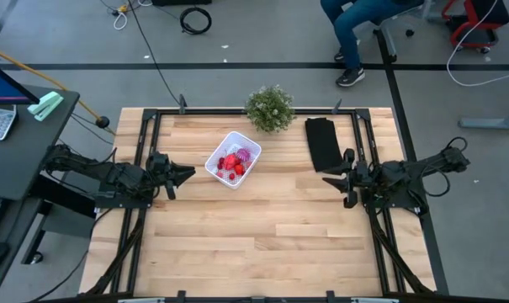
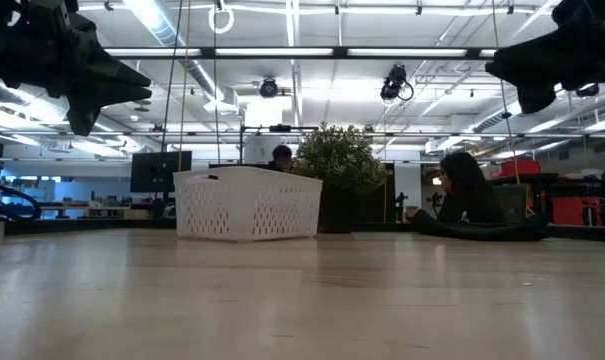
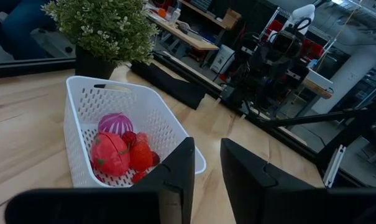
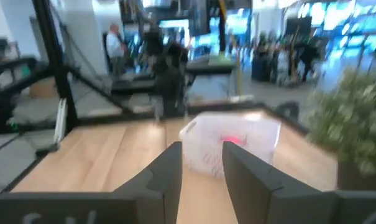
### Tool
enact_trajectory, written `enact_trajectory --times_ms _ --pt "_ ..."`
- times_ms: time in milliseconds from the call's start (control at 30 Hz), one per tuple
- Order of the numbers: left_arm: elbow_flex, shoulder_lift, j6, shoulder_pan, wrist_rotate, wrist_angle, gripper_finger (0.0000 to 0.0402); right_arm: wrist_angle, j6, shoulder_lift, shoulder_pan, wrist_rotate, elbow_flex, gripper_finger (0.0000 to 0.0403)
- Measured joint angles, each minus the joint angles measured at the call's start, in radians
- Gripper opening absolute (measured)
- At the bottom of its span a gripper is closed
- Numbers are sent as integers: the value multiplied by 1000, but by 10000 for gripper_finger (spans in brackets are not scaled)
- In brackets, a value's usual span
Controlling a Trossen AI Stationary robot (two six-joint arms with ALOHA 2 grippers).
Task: Pick and placing Produce into tupperware
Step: Return to Home Position
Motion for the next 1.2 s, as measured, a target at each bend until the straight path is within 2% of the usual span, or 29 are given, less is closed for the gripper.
enact_trajectory --times_ms 133,500,967,1200 --pt "0 0 0 0 0 0 87 91 -59 -1 -12 5 -3 123" --pt "0 0 0 0 0 0 87 -3 -82 1 -12 0 -1 123" --pt "0 0 0 0 0 0 94 -5 -81 1 -12 -1 -1 123" --pt "0 0 0 0 0 0 84 -5 -81 1 -12 -1 -1 123"
